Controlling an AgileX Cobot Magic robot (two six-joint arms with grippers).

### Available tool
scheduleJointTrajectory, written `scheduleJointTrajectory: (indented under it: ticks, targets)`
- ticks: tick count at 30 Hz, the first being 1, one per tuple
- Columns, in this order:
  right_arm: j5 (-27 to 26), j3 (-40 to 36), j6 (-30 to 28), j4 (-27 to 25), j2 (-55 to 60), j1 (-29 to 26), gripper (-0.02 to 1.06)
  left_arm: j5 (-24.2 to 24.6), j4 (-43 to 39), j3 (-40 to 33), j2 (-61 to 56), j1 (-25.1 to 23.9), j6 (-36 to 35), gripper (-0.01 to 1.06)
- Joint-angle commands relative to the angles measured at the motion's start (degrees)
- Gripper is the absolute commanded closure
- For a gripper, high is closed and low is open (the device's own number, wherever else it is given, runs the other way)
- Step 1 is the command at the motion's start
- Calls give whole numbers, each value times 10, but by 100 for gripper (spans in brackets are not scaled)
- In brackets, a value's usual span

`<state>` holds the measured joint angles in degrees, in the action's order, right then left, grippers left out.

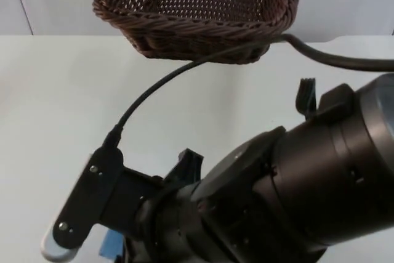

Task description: Pick up the basket with the left hand and place the largest block into the basket with the right hand.

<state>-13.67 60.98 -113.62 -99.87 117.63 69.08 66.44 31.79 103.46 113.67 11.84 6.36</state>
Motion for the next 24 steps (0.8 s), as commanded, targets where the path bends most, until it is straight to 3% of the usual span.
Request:
scheduleJointTrajectory:
  ticks: [1, 7, 11, 12, 14, 15, 21, 22, 23, 24]
  targets:
    - [-62, 5, 1, -1, -2, 0, 105, -12, 18, 3, 0, 1, -7, 105]
    - [-95, 3, -29, -1, -3, -12, 105, -9, 18, 3, 0, 1, -7, 105]
    - [-63, -13, -9, -1, -3, -34, 105, -3, 18, 3, 0, 1, -7, 105]
    - [-22, -16, 23, -1, -3, -43, 105, -3, 18, 3, 0, 1, -7, 105]
    - [109, -20, 74, -1, -3, -64, 105, -3, 18, 3, 0, 1, -7, 105]
    - [144, -20, 77, -1, -2, -73, 105, -1, 18, 3, 0, 1, -7, 105]
    - [188, -19, 74, 17, -2, -86, 105, -1, 18, 3, 0, 1, -7, 105]
    - [261, -19, 82, 73, -2, -93, 105, -3, 17, 3, 0, 1, -7, 105]
    - [280, -16, 92, 96, -2, -94, 105, -3, 17, 3, 0, 1, -7, 105]
    - [295, -11, 140, 149, -2, -99, 105, -3, 17, 3, 0, 1, -7, 105]
